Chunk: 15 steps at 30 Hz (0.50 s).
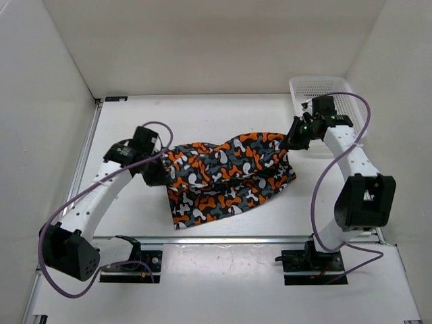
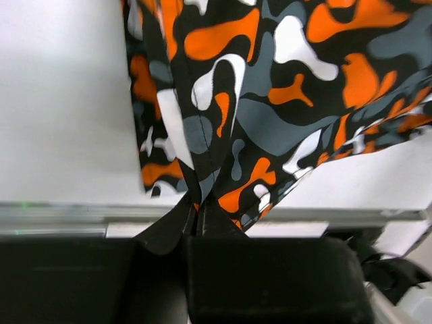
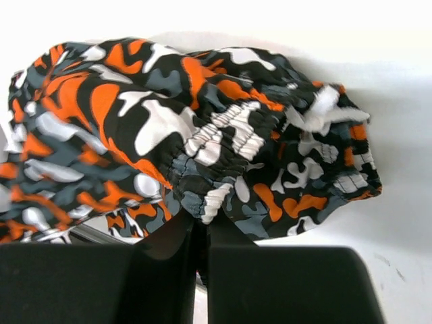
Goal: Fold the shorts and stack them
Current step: Fold the shorts
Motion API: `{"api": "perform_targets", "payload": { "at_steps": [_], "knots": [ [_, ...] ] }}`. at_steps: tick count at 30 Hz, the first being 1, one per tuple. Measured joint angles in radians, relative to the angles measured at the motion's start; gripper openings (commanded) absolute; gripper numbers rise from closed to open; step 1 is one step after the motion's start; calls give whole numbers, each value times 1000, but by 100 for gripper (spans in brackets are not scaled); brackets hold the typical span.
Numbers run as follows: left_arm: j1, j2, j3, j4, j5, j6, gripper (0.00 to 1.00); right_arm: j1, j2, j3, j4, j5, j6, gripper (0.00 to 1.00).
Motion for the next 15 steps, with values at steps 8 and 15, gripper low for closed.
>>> {"api": "perform_targets", "payload": {
  "at_steps": [8,15],
  "knots": [
    [-165,-11,-169,-2,-58,-121,10,-26,-191,-164,-84,83,-42,9],
    [-187,-41,-175,-24,-98,-160,10,-52,-289,-223,-157,114,-53,37]
  ]
}}
